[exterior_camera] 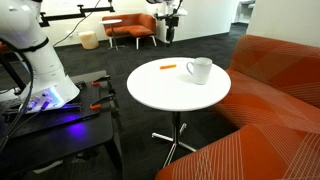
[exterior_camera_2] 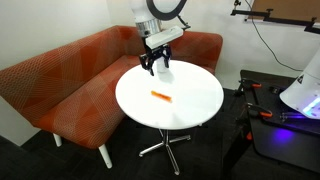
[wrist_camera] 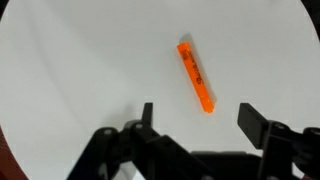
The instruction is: Place the marker on the table
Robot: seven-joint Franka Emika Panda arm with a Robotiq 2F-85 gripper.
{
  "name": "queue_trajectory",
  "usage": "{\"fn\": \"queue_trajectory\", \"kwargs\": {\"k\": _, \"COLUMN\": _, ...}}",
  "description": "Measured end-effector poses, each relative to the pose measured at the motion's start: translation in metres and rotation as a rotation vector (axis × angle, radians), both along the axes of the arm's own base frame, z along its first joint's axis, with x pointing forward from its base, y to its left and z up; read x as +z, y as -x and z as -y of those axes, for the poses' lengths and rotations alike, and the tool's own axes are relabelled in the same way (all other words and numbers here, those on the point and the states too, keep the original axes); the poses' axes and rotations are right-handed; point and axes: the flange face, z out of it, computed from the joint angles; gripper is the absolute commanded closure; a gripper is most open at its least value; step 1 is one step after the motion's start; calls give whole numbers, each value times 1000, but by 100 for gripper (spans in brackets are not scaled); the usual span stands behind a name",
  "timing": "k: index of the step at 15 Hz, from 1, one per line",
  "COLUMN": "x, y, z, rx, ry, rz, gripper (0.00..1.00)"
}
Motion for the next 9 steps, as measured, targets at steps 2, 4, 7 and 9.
{"fn": "queue_trajectory", "kwargs": {"k": 2, "x": 2, "y": -2, "z": -2, "rx": -16, "ry": 2, "rz": 7, "gripper": 0}}
{"fn": "queue_trajectory", "kwargs": {"k": 4, "x": 3, "y": -3, "z": -3, "rx": -31, "ry": 5, "rz": 12, "gripper": 0}}
{"fn": "queue_trajectory", "kwargs": {"k": 7, "x": 0, "y": -4, "z": -4, "rx": -31, "ry": 6, "rz": 9, "gripper": 0}}
{"fn": "queue_trajectory", "kwargs": {"k": 9, "x": 0, "y": -4, "z": -4, "rx": -31, "ry": 6, "rz": 8, "gripper": 0}}
